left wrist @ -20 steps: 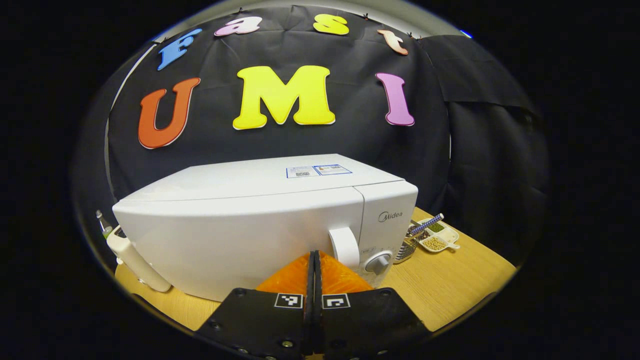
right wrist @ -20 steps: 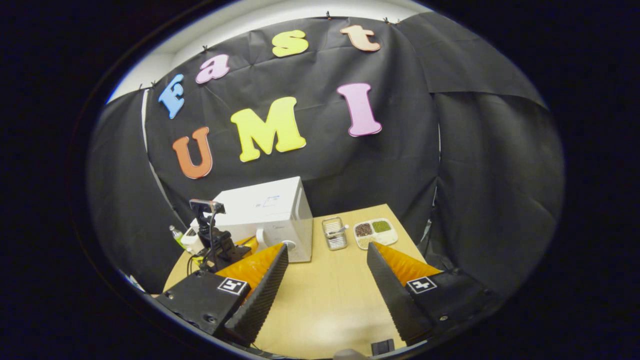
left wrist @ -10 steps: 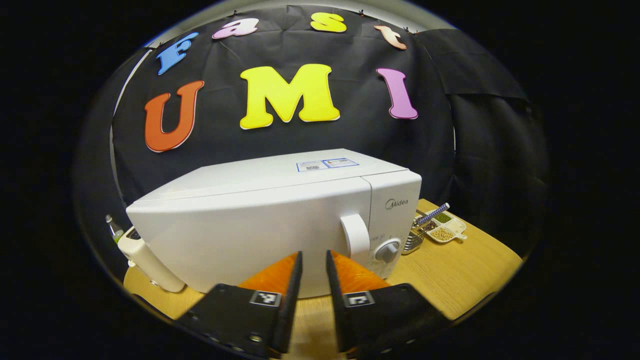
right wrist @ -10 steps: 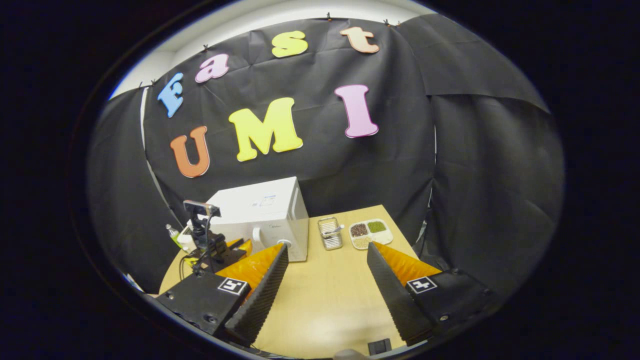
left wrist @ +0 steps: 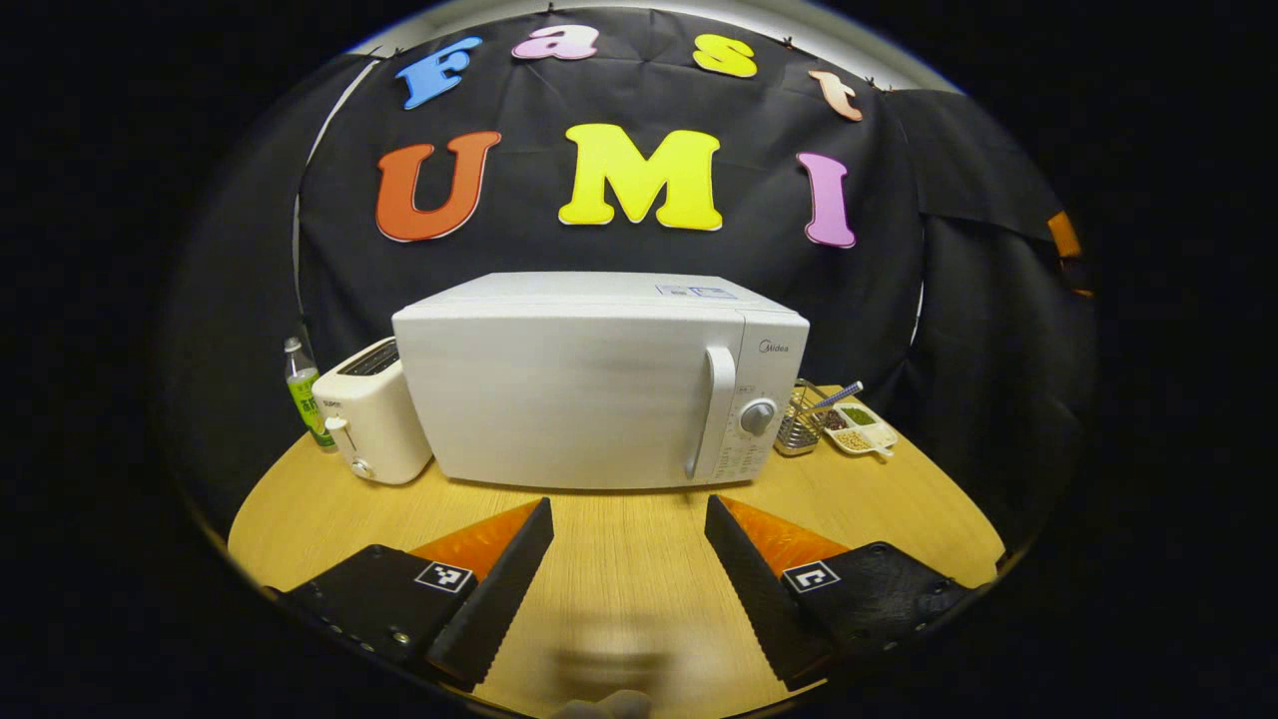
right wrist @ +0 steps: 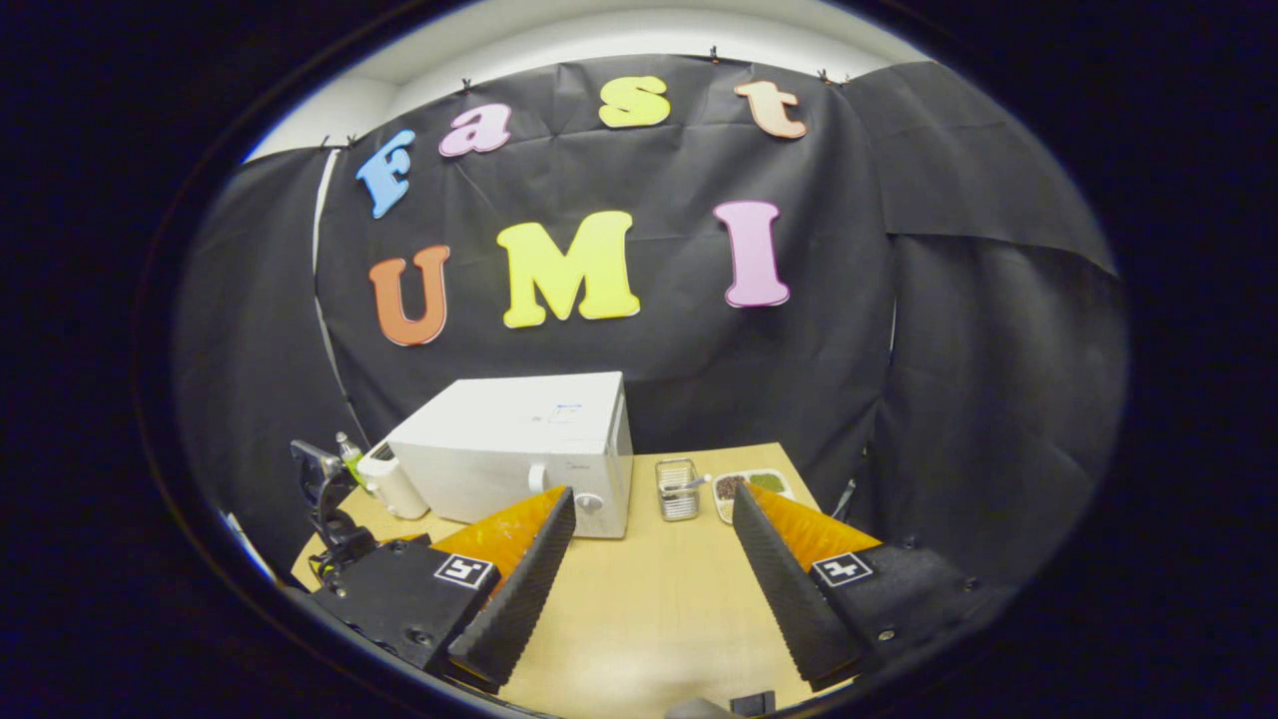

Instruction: Open the microwave oven with the left hand, put the food in, and close the microwave oven.

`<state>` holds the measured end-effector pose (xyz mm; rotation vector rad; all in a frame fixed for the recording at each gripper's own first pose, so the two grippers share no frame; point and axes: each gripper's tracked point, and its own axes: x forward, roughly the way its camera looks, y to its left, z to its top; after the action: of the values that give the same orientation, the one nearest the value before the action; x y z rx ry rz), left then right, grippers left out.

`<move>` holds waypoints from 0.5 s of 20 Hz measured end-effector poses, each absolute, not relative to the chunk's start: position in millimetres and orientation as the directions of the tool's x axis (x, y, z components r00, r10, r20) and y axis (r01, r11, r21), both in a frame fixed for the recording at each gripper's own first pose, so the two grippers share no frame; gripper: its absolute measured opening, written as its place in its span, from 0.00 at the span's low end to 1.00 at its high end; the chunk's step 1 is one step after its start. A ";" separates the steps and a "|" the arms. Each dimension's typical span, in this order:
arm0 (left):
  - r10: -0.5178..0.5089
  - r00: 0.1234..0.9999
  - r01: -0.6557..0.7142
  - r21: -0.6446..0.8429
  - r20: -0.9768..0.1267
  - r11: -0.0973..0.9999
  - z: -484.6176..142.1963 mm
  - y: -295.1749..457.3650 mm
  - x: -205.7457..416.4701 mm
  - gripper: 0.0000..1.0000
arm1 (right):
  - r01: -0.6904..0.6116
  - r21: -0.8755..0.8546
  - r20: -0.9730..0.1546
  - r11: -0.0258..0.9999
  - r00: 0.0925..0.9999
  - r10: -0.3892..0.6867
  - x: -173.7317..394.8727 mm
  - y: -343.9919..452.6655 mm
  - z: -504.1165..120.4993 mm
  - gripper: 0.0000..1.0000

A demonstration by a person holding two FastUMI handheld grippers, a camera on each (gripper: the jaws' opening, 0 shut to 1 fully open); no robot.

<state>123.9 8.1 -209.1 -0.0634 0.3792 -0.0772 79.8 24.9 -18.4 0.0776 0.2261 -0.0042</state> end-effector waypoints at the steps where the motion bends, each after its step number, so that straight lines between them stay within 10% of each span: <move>1: -0.087 0.930 0.063 -0.080 -0.356 0.995 -197.1 11.5 114.1 0.96 | 0.003 0.076 -0.221 0.997 0.975 0.014 78.3 32.0 -17.1 1.00; 10: -0.093 0.989 0.085 -0.065 -0.118 0.994 -35.9 58.5 52.3 0.94 | -0.019 0.073 -0.122 0.997 0.992 0.028 47.3 70.9 3.5 1.00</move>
<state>52.3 58.5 -35.9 -0.0597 0.1212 -0.0894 47.3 70.9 3.5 0.0717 0.1235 0.0233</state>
